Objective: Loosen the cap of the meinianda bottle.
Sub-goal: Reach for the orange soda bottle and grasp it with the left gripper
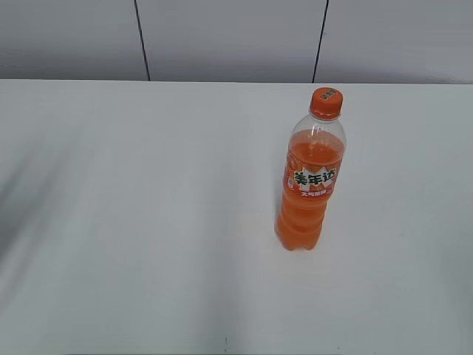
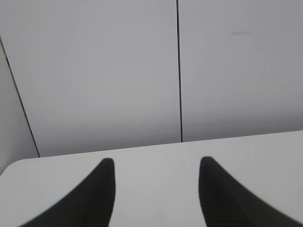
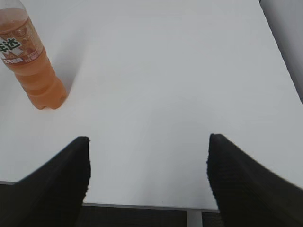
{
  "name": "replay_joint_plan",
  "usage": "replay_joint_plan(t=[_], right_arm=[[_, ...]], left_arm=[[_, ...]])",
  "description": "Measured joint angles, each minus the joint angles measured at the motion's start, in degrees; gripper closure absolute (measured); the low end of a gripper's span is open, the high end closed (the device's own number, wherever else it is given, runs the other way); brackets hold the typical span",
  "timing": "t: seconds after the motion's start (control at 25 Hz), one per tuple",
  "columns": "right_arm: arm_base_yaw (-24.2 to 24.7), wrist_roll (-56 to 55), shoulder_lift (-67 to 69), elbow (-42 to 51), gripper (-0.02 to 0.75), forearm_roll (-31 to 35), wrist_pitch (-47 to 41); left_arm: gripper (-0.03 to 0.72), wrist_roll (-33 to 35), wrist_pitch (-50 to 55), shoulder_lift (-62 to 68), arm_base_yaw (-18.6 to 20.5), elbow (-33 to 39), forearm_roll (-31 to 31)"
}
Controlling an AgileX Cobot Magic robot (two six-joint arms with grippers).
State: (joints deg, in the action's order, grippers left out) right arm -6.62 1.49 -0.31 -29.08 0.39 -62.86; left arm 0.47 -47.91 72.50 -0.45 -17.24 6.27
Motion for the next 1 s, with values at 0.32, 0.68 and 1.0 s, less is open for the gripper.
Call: replay_joint_plan(t=[0.32, 0.68, 1.0], right_arm=[[0.00, 0.00, 0.00, 0.00, 0.160, 0.00, 0.00], [0.00, 0.00, 0.00, 0.00, 0.160, 0.00, 0.00], [0.00, 0.00, 0.00, 0.00, 0.160, 0.00, 0.00]], left_arm=[[0.326, -0.47, -12.61, 8.85, 0.00, 2.29, 3.90], [0.326, -6.43, -18.04, 20.38, 0.00, -1.16, 18.66], [0.326, -15.57, -15.45, 25.96, 0.00, -7.54, 36.80]])
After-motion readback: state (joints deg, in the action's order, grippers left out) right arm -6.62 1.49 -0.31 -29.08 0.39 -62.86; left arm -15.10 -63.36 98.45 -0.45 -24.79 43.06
